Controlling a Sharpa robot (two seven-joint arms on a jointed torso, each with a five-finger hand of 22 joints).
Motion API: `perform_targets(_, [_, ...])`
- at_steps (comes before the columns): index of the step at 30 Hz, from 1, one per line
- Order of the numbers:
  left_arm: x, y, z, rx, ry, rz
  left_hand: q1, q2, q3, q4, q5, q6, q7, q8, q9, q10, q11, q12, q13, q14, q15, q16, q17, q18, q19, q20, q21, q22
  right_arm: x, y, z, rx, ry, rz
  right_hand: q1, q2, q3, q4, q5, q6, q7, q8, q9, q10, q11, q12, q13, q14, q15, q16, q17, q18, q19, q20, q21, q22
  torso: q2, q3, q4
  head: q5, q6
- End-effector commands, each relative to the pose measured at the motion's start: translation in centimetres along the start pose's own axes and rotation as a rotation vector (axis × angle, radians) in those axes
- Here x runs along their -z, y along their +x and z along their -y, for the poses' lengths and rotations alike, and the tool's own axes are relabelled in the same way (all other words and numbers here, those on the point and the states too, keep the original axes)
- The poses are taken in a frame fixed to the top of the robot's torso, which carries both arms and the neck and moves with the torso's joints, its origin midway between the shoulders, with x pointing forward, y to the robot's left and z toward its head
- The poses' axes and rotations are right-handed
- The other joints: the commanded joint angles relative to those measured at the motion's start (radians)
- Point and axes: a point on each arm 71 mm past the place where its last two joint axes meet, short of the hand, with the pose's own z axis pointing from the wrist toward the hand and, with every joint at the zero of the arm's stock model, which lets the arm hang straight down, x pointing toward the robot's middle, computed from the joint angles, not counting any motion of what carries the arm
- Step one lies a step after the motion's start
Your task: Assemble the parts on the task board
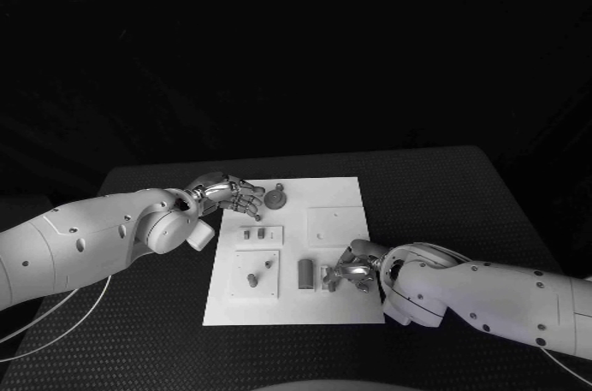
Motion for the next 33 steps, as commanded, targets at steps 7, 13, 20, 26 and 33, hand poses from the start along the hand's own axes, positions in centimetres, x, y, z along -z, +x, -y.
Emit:
perform_targets(7, [-0.06, 0.21, 0.18, -0.001, 0.011, -0.016, -0.004, -0.003, -0.003, -0.004, -0.001, 0.007, 0.029, -0.005, -0.001, 0.005, 0.002, 0.001, 0.001, -0.004, 0.003, -0.006, 0.001, 0.013, -0.009, 0.000, -0.001, -0.002, -0.37, 0.21, -0.46, -0.007, -0.014, -0.005, 0.053, 0.056, 0.006, -0.002, 0.002, 0.006, 0.004, 0.003, 0.001, 0.006, 0.000, 0.006, 0.002, 0.000, -0.009, -0.003, 0.000, 0.013, -0.001, -0.007, 0.005, 0.019, 0.000, 0.0004, -0.0004, 0.002, 0.000])
perform_targets(13, [-0.04, 0.20, 0.17, -0.001, 0.010, -0.016, -0.005, -0.004, -0.003, -0.004, -0.001, 0.006, 0.029, -0.005, -0.001, 0.006, 0.002, 0.001, 0.001, -0.004, 0.003, -0.006, 0.002, 0.013, -0.009, 0.000, -0.001, -0.002, -0.65, 0.06, -0.33, -0.005, -0.006, -0.001, 0.052, 0.055, 0.005, -0.002, 0.002, 0.006, 0.004, 0.003, 0.001, 0.005, 0.000, 0.006, 0.002, 0.000, -0.010, -0.003, 0.000, 0.013, -0.001, -0.007, 0.005, 0.019, 0.000, 0.0005, 0.0004, 0.003, -0.001])
perform_targets(20, [-0.06, 0.25, 0.19, 0.000, 0.011, -0.018, -0.005, -0.003, -0.003, -0.004, -0.001, 0.006, 0.029, -0.005, -0.002, 0.006, 0.002, 0.001, 0.001, -0.004, 0.003, -0.006, 0.002, 0.013, -0.009, 0.000, -0.001, -0.002, -0.74, 0.22, -0.67, -0.005, -0.015, -0.003, 0.051, 0.055, 0.005, -0.002, 0.002, 0.006, 0.004, 0.003, 0.001, 0.006, 0.000, 0.008, 0.003, 0.000, -0.010, -0.003, 0.000, 0.013, -0.001, -0.007, 0.005, 0.019, 0.000, 0.0005, 0.0000, 0.004, 0.000])
perform_targets(26, [-0.06, 0.20, 0.17, -0.001, 0.010, -0.016, -0.005, -0.003, -0.003, -0.004, -0.001, 0.006, 0.029, -0.005, -0.002, 0.006, 0.001, 0.001, 0.001, -0.004, 0.003, -0.006, 0.002, 0.013, -0.009, 0.000, -0.001, -0.002, -0.82, 0.33, -0.83, -0.001, -0.018, -0.010, 0.051, 0.054, 0.005, -0.002, 0.002, 0.006, 0.004, 0.003, 0.001, 0.007, 0.000, 0.009, 0.004, 0.000, -0.010, -0.003, 0.001, 0.013, -0.001, -0.007, 0.005, 0.018, 0.000, 0.0004, 0.0000, 0.005, -0.001])
perform_targets(33, [-0.07, 0.23, 0.18, -0.002, 0.010, -0.018, -0.005, -0.003, -0.003, -0.004, -0.001, 0.006, 0.029, -0.005, -0.002, 0.006, 0.001, 0.000, 0.001, -0.004, 0.003, -0.007, 0.002, 0.013, -0.009, 0.000, -0.001, -0.002, -0.95, 0.36, -0.81, 0.001, -0.012, -0.017, 0.050, 0.052, 0.005, -0.001, 0.002, 0.006, 0.004, 0.003, 0.001, 0.006, 0.000, 0.008, 0.004, -0.001, -0.010, -0.004, -0.002, 0.013, -0.002, -0.006, 0.005, 0.018, 0.000, 0.0006, 0.0002, 0.006, -0.002])
